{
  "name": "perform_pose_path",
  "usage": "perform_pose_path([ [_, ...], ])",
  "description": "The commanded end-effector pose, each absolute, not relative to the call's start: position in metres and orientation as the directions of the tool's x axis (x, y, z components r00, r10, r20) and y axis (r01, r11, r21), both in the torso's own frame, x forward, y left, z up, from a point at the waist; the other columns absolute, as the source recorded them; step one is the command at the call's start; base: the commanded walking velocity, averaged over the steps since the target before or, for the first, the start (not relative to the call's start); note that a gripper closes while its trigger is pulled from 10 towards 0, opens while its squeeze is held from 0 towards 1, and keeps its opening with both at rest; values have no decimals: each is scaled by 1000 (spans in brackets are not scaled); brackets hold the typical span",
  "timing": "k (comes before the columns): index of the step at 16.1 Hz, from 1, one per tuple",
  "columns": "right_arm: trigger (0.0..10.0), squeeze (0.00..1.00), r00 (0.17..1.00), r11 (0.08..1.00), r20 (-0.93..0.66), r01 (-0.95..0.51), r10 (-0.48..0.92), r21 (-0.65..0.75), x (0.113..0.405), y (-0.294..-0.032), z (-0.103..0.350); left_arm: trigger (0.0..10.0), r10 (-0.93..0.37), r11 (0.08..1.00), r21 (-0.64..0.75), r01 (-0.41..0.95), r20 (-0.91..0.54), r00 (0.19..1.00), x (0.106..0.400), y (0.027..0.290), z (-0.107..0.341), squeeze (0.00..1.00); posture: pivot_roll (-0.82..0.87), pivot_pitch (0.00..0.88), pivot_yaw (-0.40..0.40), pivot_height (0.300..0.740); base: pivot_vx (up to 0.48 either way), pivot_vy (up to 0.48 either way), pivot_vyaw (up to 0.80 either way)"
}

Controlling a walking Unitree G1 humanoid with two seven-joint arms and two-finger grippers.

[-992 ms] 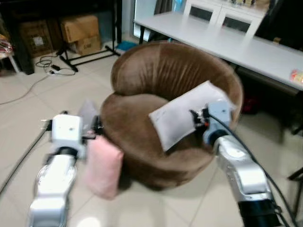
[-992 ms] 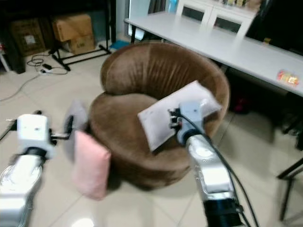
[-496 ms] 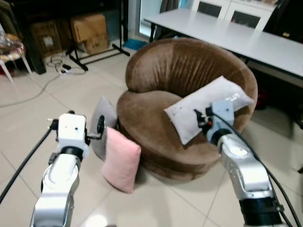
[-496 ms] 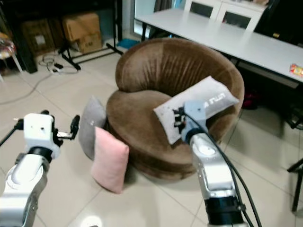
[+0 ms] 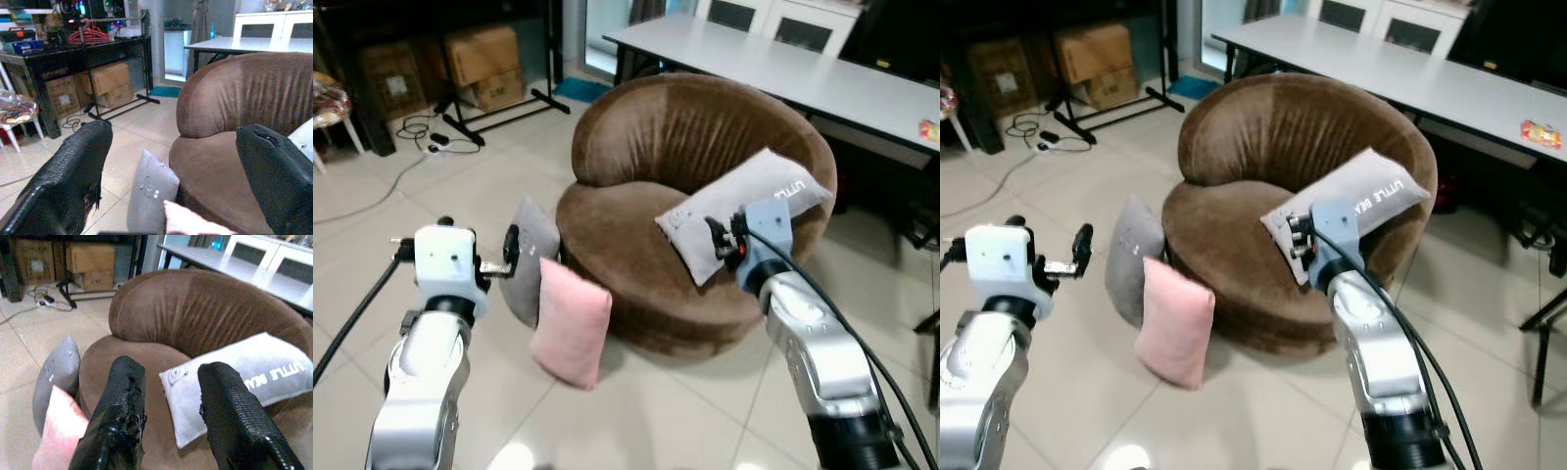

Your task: Move the pillow to the sofa from floor

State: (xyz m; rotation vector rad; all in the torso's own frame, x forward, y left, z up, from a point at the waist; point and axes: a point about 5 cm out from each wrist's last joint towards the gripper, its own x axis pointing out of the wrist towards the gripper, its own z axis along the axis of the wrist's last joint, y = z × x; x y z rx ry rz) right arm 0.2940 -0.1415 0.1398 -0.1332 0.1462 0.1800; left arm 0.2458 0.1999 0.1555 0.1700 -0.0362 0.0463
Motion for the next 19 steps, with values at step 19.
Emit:
perform_pose_path([
  [19, 10000, 0, 980, 976, -146, -160, 138, -150, 290, -146, 152, 10000, 37, 991, 128, -41, 37, 999, 240, 201, 160, 0, -68, 0, -75, 740, 268, 0, 275],
])
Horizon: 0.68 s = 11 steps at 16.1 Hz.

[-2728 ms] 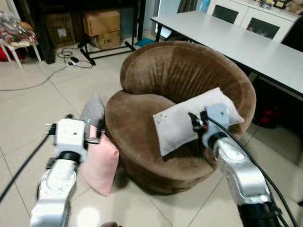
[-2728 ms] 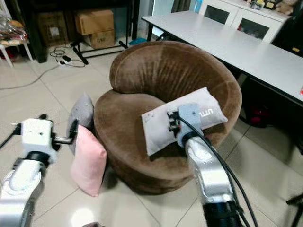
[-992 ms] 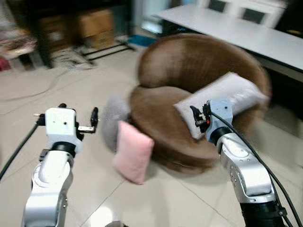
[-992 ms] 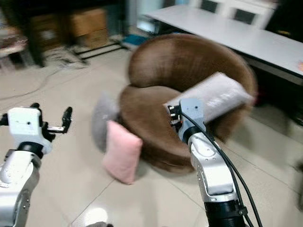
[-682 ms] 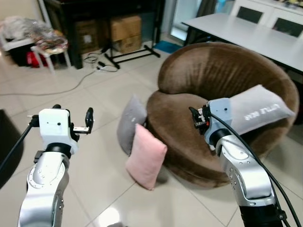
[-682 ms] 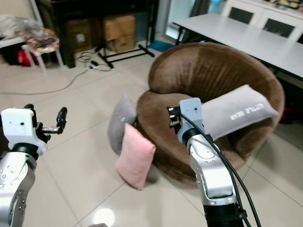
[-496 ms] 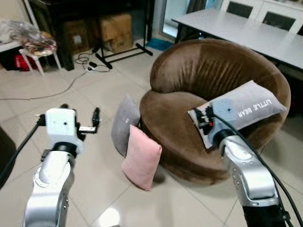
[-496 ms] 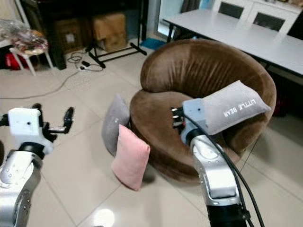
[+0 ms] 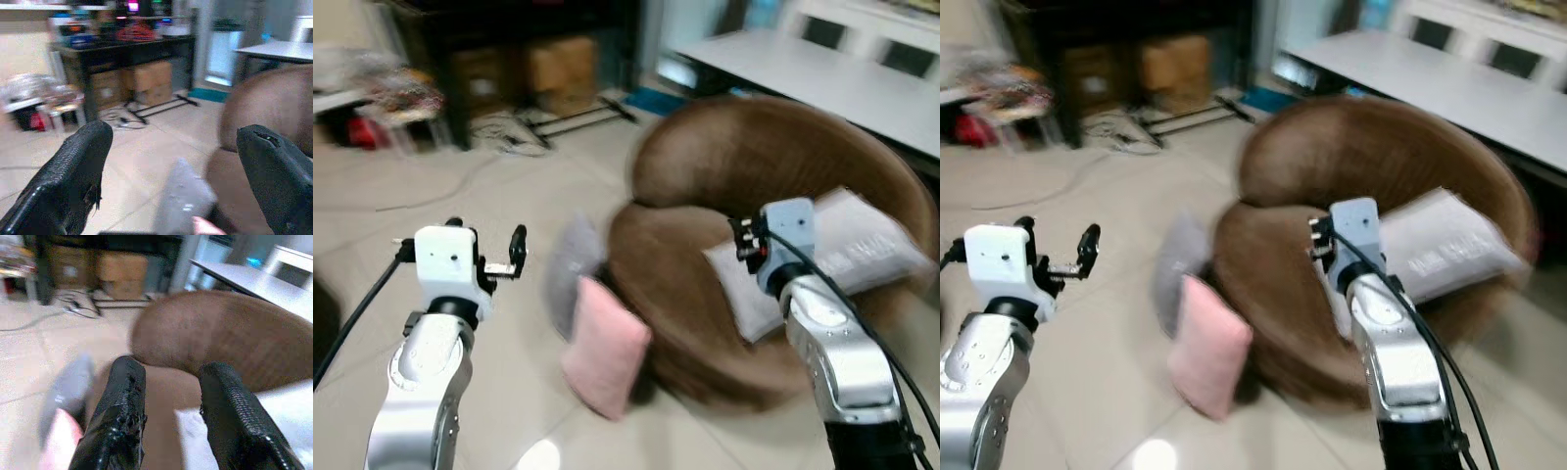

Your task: Move the pillow to the sofa from floor

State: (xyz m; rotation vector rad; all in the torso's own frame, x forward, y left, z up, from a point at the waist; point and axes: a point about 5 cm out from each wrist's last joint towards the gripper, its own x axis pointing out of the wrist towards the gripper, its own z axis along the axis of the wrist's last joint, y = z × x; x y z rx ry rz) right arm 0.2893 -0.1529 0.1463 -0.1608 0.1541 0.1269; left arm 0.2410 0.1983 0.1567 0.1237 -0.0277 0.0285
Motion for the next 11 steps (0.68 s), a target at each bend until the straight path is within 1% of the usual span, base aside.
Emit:
perform_pose_path([
  [1, 10000, 0, 979, 975, -146, -162, 140, -151, 290, -146, 152, 10000, 37, 991, 127, -42, 37, 999, 240, 201, 159, 0, -68, 0, -75, 740, 371, 0, 800],
  [5, 10000, 0, 977, 973, -151, -171, 148, -153, 289, -146, 152, 10000, 38, 991, 126, -42, 36, 999, 239, 200, 159, 0, -70, 0, -75, 740, 369, 0, 800],
  [6, 10000, 0, 977, 972, -153, -175, 151, -155, 289, -145, 151, 10000, 38, 991, 126, -42, 35, 999, 239, 200, 159, 0, -70, 0, -75, 740, 371, 0, 519],
  [7, 10000, 0, 978, 978, -154, -161, 141, -131, 289, -146, 151, 10000, 37, 991, 128, -41, 33, 999, 239, 199, 158, 0, -70, 0, -74, 740, 371, 0, 0],
  [11, 10000, 0, 979, 981, -155, -148, 128, -125, 290, -148, 150, 10000, 36, 990, 135, -40, 31, 999, 239, 199, 158, 0, -71, 0, -72, 740, 368, 0, 0],
])
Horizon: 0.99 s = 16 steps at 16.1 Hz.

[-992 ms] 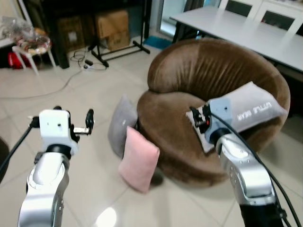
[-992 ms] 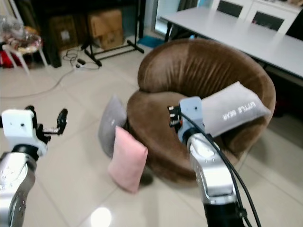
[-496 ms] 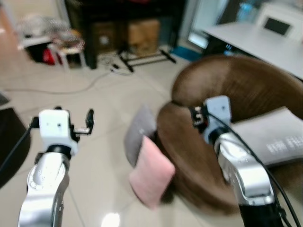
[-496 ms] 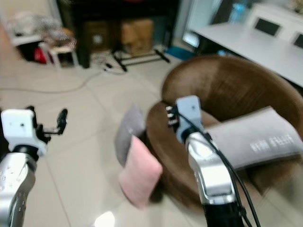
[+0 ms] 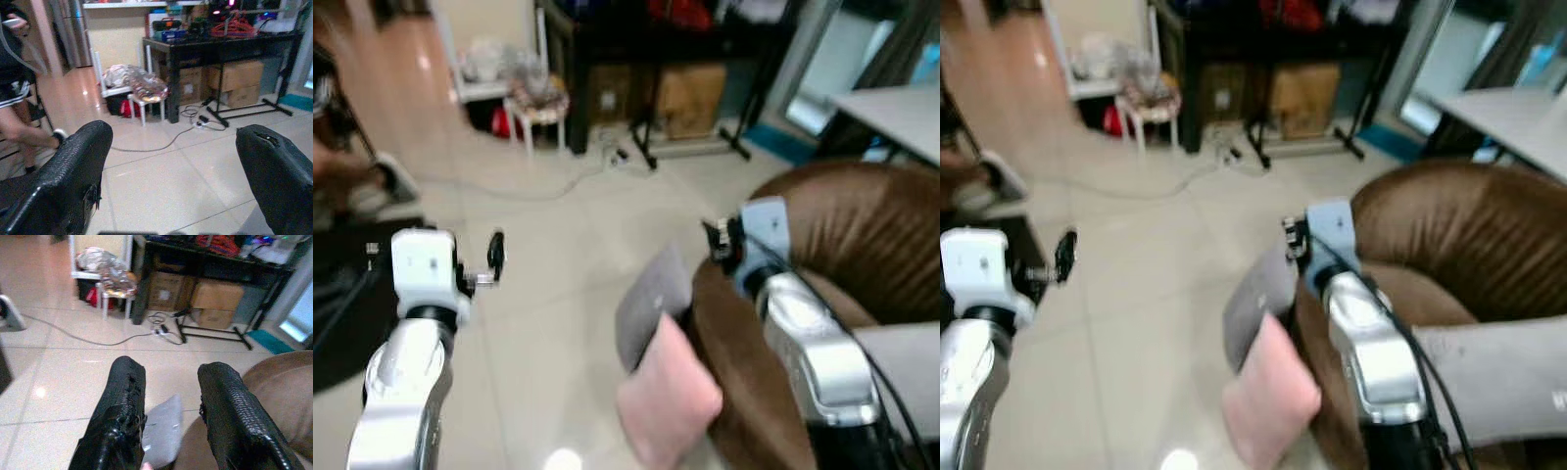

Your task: Move the pillow to the sofa from floor

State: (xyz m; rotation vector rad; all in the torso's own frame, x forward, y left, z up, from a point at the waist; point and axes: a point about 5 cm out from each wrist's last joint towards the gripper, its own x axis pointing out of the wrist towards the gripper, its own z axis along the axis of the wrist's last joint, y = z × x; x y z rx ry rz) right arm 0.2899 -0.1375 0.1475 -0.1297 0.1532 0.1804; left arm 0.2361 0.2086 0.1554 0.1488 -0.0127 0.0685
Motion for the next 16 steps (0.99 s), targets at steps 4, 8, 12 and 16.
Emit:
perform_pose_path([
  [4, 10000, 0, 982, 983, -153, -133, 114, -123, 291, -150, 151, 10000, 32, 990, 139, -36, 32, 999, 239, 198, 159, 0, -74, 0, -70, 740, 368, 0, 0],
  [8, 10000, 0, 982, 984, -155, -131, 111, -124, 291, -150, 151, 10000, 29, 990, 138, -33, 32, 999, 240, 197, 159, 0, -74, 0, -72, 740, 369, 0, 0],
  [12, 10000, 0, 982, 985, -163, -119, 99, -121, 291, -152, 148, 10000, 33, 986, 162, -36, 18, 999, 241, 197, 157, 0, -80, 0, -70, 740, 211, 0, 0],
  [16, 10000, 0, 984, 987, -154, -111, 92, -117, 295, -151, 149, 10000, 36, 985, 171, -38, 11, 999, 243, 198, 156, 0, -80, 0, -64, 740, 0, 0, 0],
])
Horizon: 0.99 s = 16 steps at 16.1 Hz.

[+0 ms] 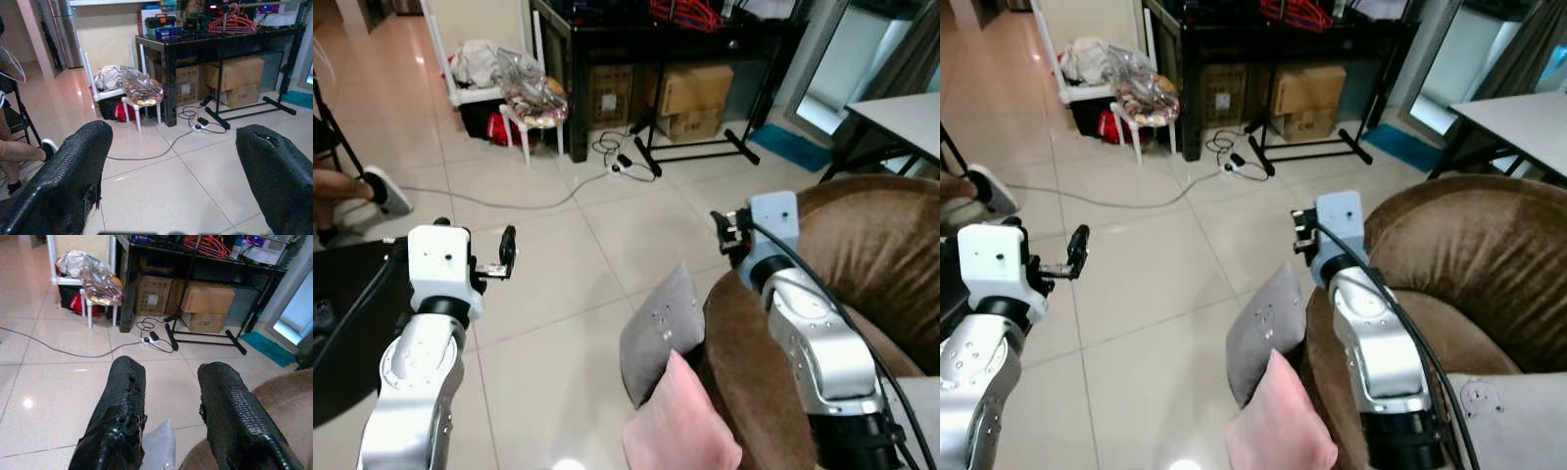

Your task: Move the pillow to the sofa from floor

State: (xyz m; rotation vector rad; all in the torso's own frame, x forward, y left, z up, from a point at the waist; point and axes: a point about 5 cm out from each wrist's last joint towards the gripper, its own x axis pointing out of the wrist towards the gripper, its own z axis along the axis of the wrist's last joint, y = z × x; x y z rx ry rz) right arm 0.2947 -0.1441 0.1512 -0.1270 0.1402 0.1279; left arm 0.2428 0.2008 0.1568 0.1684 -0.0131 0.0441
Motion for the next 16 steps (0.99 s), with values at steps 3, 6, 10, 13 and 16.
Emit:
perform_pose_path([
  [3, 10000, 0, 983, 988, -158, -107, 90, -108, 294, -149, 147, 10000, 54, 981, 186, -55, 12, 998, 244, 201, 157, 0, -77, 0, -61, 740, 0, 0, 0],
  [6, 10000, 0, 982, 988, -164, -107, 89, -108, 291, -149, 144, 10000, 64, 977, 205, -64, 5, 998, 241, 204, 154, 0, -77, 0, -54, 740, 0, 0, 0],
  [10, 10000, 0, 981, 994, -189, -69, 51, -90, 282, -155, 130, 10000, 46, 976, 215, -42, -11, 999, 233, 204, 146, 0, -60, 0, -35, 740, 0, 0, 0],
  [13, 10000, 0, 980, 994, -189, -79, 63, -75, 285, -153, 127, 10000, 31, 973, 228, -28, -9, 999, 234, 202, 145, 0, -40, 0, -35, 740, 0, 0, 0],
  [16, 10000, 0, 979, 992, -185, -104, 90, -67, 285, -148, 126, 10000, 18, 975, 221, -15, -11, 1000, 229, 200, 141, 0, -40, 0, -37, 740, 96, 0, -785],
])
